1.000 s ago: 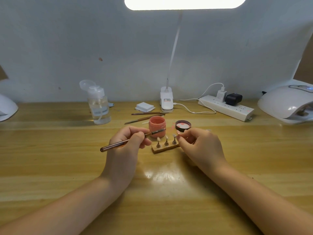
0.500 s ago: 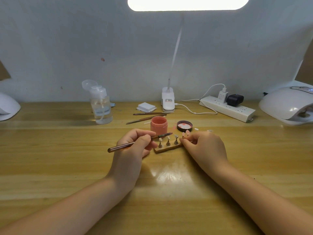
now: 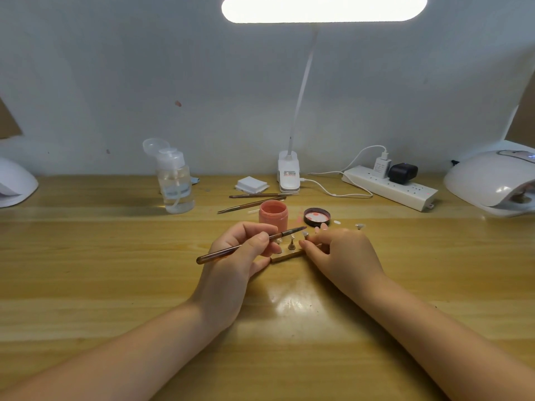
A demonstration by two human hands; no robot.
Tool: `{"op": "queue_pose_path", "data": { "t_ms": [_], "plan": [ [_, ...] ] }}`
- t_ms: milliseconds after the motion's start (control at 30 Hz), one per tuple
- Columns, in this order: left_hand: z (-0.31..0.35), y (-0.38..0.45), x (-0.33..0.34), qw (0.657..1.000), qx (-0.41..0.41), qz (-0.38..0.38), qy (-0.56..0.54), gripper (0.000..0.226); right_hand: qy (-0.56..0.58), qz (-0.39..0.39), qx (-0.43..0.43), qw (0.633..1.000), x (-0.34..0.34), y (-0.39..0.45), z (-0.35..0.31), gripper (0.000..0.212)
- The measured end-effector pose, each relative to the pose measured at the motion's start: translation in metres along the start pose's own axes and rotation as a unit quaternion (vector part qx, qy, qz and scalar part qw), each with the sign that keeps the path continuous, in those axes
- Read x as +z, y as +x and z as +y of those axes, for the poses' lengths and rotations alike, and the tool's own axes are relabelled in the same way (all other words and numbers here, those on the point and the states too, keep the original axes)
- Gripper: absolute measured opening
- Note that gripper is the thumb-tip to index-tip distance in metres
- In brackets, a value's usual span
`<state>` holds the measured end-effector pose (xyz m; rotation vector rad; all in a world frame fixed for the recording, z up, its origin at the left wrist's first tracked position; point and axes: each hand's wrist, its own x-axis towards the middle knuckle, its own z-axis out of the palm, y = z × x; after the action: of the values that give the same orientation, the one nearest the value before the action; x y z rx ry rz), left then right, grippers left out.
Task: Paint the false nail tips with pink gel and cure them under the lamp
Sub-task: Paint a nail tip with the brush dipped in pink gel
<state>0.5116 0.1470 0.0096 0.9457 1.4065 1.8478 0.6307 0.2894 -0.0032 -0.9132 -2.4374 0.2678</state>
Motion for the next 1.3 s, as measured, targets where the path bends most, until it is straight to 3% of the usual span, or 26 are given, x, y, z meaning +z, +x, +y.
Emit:
{"op": "queue_pose_path", "data": {
  "t_ms": [133, 400, 533, 800, 1100, 1300],
  "plan": [
    [0.0, 0.0, 0.0, 1.0, -0.005, 0.01, 0.012, 0.034, -0.019, 0.003, -0.006, 1.0, 0.001, 0.0, 0.0, 0.025],
    [0.015, 0.011, -0.004, 0.981, 0.11, 0.072, 0.146, 0.022, 0.022, 0.029, -0.034, 0.999, 0.0, -0.007, -0.002, 0.018],
    [0.037, 0.039, -0.008, 0.964, 0.086, 0.108, 0.227, 0.019, 0.039, 0.006, -0.043, 0.998, 0.001, -0.01, -0.004, 0.017],
    [0.068, 0.102, -0.005, 0.903, 0.024, 0.073, 0.423, 0.021, 0.078, 0.019, -0.045, 0.996, 0.001, -0.01, -0.003, 0.012],
    [0.061, 0.13, 0.008, 0.889, -0.062, 0.015, 0.454, 0.015, 0.123, 0.032, -0.037, 0.991, 0.001, -0.01, -0.001, 0.009],
    [0.052, 0.133, 0.015, 0.856, -0.095, -0.026, 0.508, 0.014, 0.144, 0.04, -0.021, 0.989, 0.003, -0.009, 0.003, 0.006]
  ]
}}
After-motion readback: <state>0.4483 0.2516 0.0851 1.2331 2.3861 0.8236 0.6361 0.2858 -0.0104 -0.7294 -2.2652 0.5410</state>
